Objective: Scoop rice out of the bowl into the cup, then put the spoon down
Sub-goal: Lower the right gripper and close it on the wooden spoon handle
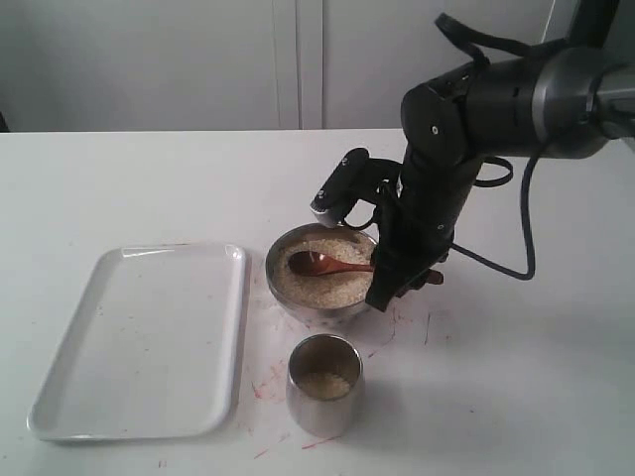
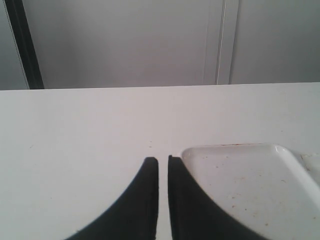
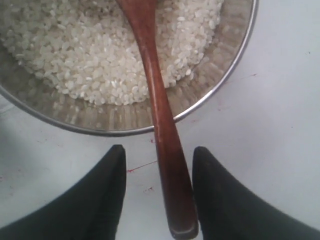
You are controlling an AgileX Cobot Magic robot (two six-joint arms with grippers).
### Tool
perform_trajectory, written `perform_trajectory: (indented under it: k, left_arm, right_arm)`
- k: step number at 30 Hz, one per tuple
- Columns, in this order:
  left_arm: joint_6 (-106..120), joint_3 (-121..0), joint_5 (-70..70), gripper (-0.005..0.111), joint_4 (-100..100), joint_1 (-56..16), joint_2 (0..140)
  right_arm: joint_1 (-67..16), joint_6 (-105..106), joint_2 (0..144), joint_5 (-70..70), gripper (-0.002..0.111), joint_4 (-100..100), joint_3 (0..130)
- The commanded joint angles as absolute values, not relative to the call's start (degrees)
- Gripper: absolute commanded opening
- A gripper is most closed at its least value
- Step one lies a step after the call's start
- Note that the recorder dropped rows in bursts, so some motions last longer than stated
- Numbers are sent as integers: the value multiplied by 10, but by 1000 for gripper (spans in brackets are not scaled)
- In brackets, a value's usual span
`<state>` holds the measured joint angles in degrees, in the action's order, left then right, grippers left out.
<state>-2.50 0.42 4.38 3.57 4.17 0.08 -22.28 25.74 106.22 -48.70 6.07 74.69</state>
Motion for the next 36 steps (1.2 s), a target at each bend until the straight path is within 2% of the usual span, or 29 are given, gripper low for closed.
perform_trajectory:
  k: [1,20,29,35,36]
  left_arm:
    - [-28,0,46,14,38,38,0]
    - [-28,0,46,14,38,38,0]
    - [-28,0,46,14,38,38,0]
    - [-28,0,46,14,38,38,0]
    - [-28,0,46,14,38,38,0]
  right_arm:
    - [-217,259,1065,-481,41,58,746]
    - [-217,255,1065,-487,41,18,746]
    - [-217,255,1065,-487,20,18,746]
    - [-217,254,1054,-487,0,18,746]
    - [-217,254,1051,-487,0,18,746]
